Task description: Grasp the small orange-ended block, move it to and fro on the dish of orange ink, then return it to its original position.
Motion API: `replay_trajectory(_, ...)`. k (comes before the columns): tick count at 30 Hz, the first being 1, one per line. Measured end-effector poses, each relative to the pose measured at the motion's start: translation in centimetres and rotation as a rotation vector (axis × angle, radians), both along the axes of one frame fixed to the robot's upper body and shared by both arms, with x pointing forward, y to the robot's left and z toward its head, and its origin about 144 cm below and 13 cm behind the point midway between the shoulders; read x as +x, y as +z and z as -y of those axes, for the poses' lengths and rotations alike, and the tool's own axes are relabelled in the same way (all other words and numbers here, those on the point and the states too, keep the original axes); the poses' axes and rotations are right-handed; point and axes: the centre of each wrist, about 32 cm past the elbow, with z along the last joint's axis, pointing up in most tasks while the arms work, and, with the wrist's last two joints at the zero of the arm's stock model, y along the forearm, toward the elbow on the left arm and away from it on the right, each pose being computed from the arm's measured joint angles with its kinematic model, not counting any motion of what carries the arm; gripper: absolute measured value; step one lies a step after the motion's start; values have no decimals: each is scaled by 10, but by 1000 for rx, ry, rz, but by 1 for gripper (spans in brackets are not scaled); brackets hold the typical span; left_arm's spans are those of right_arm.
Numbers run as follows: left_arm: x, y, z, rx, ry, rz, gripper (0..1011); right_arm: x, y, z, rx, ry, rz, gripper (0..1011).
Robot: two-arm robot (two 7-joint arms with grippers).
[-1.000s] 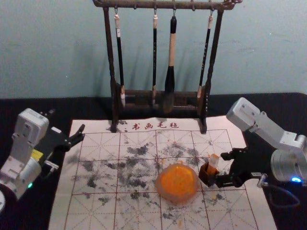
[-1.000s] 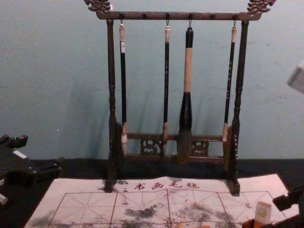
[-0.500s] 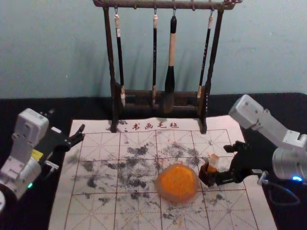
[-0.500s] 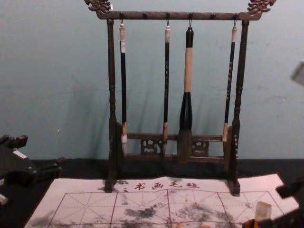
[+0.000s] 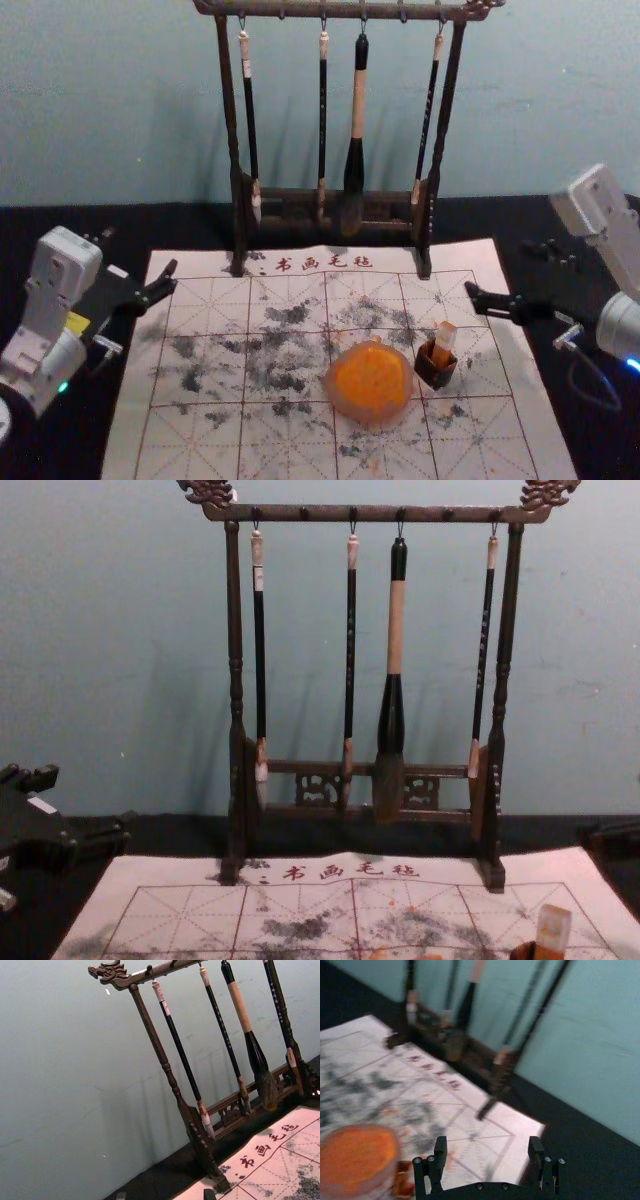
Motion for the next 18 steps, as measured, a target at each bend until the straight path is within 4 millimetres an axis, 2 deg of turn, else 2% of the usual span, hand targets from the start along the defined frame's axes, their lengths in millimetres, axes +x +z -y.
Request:
replay_trajectory(2,0,0,0,0,0,0,1001,-4,-6,0,2,-39,31,1000)
replay_trajectory(13,0,0,0,0,0,0,1002,-36,-83,-14,-111,-272,169,1000)
replay_trajectory(18,0,0,0,0,0,0,1001,-40,-99,-16,-113,-311,163,1000)
